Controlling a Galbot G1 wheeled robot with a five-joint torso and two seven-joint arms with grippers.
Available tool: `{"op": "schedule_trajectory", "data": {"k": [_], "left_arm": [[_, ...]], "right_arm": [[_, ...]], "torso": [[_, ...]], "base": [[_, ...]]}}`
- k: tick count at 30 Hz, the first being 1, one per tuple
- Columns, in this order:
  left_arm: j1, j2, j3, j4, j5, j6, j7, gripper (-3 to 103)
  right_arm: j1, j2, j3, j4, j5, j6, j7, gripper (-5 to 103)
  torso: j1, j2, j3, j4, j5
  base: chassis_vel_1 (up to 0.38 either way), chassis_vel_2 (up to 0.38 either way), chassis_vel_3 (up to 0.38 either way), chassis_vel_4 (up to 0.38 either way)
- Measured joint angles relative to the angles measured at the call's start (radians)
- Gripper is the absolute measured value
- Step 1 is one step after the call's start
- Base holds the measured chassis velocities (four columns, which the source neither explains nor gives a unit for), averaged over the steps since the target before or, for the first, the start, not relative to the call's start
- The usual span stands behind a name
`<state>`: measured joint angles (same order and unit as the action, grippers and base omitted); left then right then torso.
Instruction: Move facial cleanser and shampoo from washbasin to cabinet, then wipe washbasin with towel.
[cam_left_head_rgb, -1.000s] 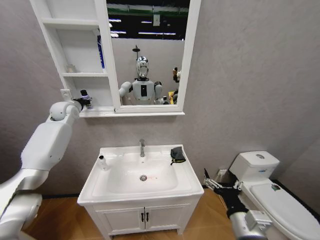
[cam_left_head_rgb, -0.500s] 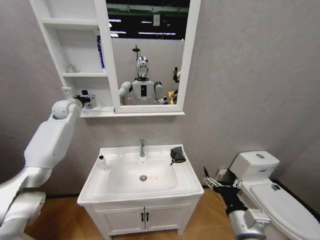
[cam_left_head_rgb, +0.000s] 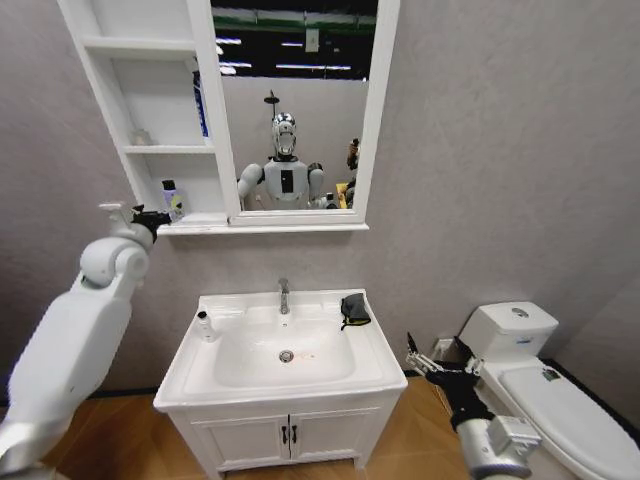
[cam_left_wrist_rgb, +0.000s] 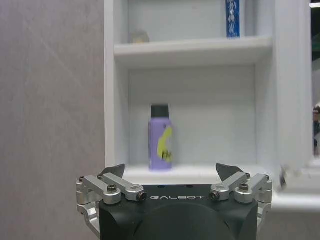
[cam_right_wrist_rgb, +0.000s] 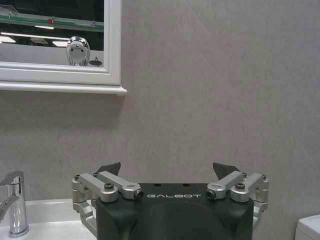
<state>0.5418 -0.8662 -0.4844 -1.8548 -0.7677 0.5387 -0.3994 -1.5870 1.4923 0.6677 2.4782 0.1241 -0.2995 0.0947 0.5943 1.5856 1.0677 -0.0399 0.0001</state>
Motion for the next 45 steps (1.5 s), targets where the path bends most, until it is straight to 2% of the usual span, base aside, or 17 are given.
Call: {"op": "schedule_trajectory", "data": {"k": [1, 4, 5, 6, 7, 8, 9, 10, 12, 14, 15, 18, 21, 31, 45], "left_arm": [[0.0, 0.0, 0.0, 0.0, 0.0, 0.0, 0.0, 100], [0.266, -0.086, -0.11, -0.093, 0.098, -0.041, 0.047, 100], [0.266, -0.086, -0.11, -0.093, 0.098, -0.041, 0.047, 100], [0.325, -0.107, -0.127, -0.098, 0.129, -0.064, 0.063, 100], [0.434, -0.158, -0.154, -0.1, 0.21, -0.124, 0.115, 100], [0.482, -0.184, -0.164, -0.094, 0.257, -0.161, 0.153, 100], [0.482, -0.184, -0.164, -0.094, 0.257, -0.161, 0.153, 100], [0.527, -0.217, -0.163, -0.075, 0.309, -0.214, 0.193, 100], [0.558, -0.262, -0.146, -0.033, 0.373, -0.272, 0.229, 100], [0.563, -0.282, -0.135, -0.009, 0.394, -0.292, 0.239, 100], [0.562, -0.305, -0.117, 0.024, 0.415, -0.319, 0.25, 100], [0.553, -0.327, -0.099, 0.065, 0.434, -0.342, 0.257, 100], [0.503, -0.383, -0.071, 0.191, 0.482, -0.376, 0.258, 100], [0.406, -0.421, -0.078, 0.369, 0.509, -0.408, 0.251, 100], [0.253, -0.418, -0.065, 0.555, 0.512, -0.409, 0.274, 100]], "right_arm": [[0.0, 0.0, 0.0, 0.0, 0.0, 0.0, 0.0, 100], [-0.003, -0.002, 0.001, 0.001, 0.004, 0.002, 0.0, 100], [-0.003, -0.002, 0.001, 0.001, 0.004, 0.002, 0.0, 100], [-0.003, -0.003, 0.002, 0.002, 0.005, 0.002, 0.0, 100], [-0.003, -0.008, 0.002, 0.004, 0.008, 0.002, 0.0, 100], [-0.002, -0.013, 0.002, 0.005, 0.009, 0.002, 0.0, 100], [-0.002, -0.013, 0.002, 0.005, 0.009, 0.002, 0.0, 100], [0.001, -0.017, 0.001, 0.005, 0.011, 0.002, 0.0, 100], [0.006, -0.018, -0.001, 0.005, 0.012, 0.0, 0.0, 100], [0.007, -0.018, -0.002, 0.005, 0.012, 0.0, 0.0, 100], [0.006, -0.019, -0.003, 0.006, 0.012, 0.0, 0.0, 100], [0.003, -0.022, -0.002, 0.007, 0.012, 0.0, 0.0, 100], [0.002, -0.031, 0.001, 0.008, 0.016, 0.0, 0.0, 100], [0.0, -0.03, -0.001, 0.012, 0.014, -0.003, 0.0, 100], [0.002, -0.016, -0.003, -0.003, 0.0, -0.002, 0.001, 100]], "torso": [[0.0, 0.0, 0.0, 0.0, 0.0], [0.0, 0.0, 0.0, 0.0001, -0.0001], [0.0, 0.0, 0.0, 0.0001, -0.0001], [0.0, 0.0, 0.0, -0.0002, -0.0003], [0.0, 0.0, 0.0, 0.0004, -0.0012], [0.0, 0.0, 0.0, 0.0006, -0.0002], [0.0, 0.0, 0.0, 0.0006, -0.0002], [0.0, 0.0, 0.0, 0.0005, 0.0], [0.0, 0.0, 0.0, -0.0003, 0.0002], [0.0, 0.0, 0.0, -0.0002, 0.0], [0.0, 0.0, 0.0, -0.0003, 0.0002], [0.0, 0.0, 0.0, -0.0002, 0.0001], [0.0, 0.0, 0.0, -0.0003, 0.0], [0.0, 0.0, 0.0, 0.0, 0.0], [0.0, 0.0, 0.0, -0.0001, -0.0002]], "base": [[0.0, 0.0, 0.0, 0.0], [0.0, 0.0, 0.0, 0.0], [0.0, 0.0, 0.0, 0.0], [0.0, 0.0, 0.0, 0.0], [0.0, 0.0, 0.0, 0.0], [0.0, 0.0, 0.0, 0.0], [0.0, 0.0, 0.0, 0.0], [0.0, 0.0, 0.0, 0.0], [0.0, 0.0, 0.0, 0.0], [0.0, 0.0, 0.0, 0.0], [0.0, 0.0, 0.0, 0.0], [0.0, 0.0, 0.0, 0.0], [0.0, 0.0, 0.0, 0.0], [0.0, 0.0, 0.0, 0.0], [0.0, 0.0, 0.0, 0.0]]}}
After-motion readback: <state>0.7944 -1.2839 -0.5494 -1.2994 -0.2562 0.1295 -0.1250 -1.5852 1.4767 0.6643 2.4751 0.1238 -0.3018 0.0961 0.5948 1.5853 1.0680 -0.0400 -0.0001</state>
